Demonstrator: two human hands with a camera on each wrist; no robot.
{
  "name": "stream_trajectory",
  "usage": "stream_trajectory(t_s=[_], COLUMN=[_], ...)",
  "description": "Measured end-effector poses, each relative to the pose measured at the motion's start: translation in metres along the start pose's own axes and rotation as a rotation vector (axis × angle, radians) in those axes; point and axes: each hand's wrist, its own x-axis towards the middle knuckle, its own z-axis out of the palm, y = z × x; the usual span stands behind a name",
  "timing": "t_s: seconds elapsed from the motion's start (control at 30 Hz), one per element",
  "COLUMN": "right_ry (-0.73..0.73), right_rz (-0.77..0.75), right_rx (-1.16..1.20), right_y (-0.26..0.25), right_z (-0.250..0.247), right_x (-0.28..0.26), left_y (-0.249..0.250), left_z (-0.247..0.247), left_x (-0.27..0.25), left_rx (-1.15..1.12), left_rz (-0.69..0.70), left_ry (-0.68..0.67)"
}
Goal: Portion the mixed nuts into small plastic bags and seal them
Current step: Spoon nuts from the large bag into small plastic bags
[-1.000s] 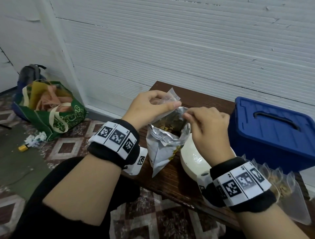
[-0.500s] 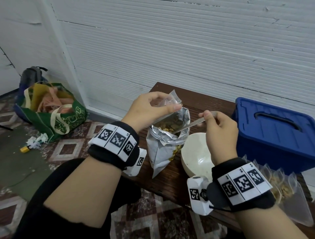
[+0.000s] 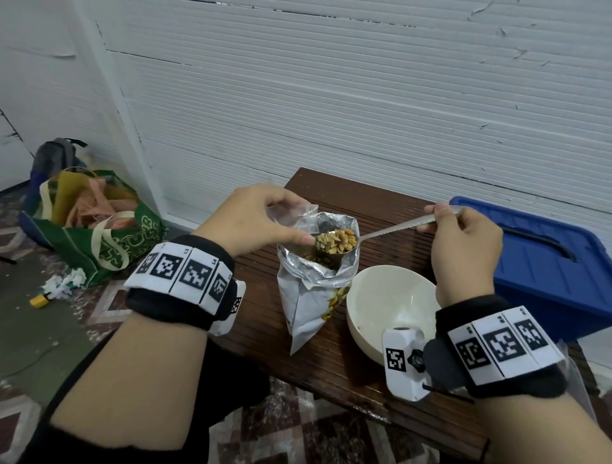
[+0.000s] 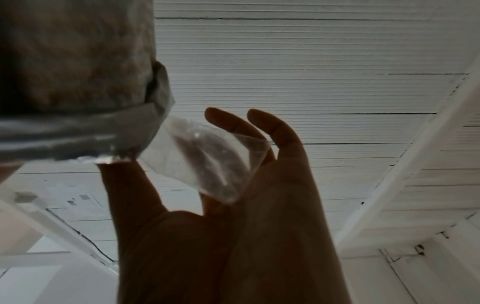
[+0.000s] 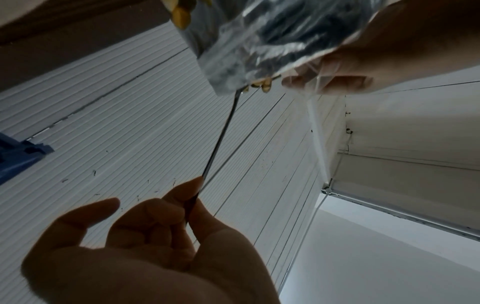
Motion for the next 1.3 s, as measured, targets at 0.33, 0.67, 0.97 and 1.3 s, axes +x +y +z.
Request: stream_trajectory(t_s=[0.33,0.67,0.97,1.3], right_ry=[-0.022,-0.119,-0.265,-0.218], right_rz=[0.011,-0.009,-0.133,-0.303], right_rx=[0.048,0.030,0.222,0.354], right_y=[-0.012,-0.013,-0.018,-0.019], right_z=[0.005,0.019,0.021,0.000], right_x=[0.014,0.015,0.004,0.001], left_y=[0.007,0.010,0.011,0.006], left_z=[0.007,0.013,0.019,0.014], left_x=[0.002,0.004,0.004,0.004], left_rx=[0.082,0.105,0.016,-0.153], left_rz=[0.033,0.044,0.015,-0.015], left_ry=[-0.070,-0.072,-0.042,0.066])
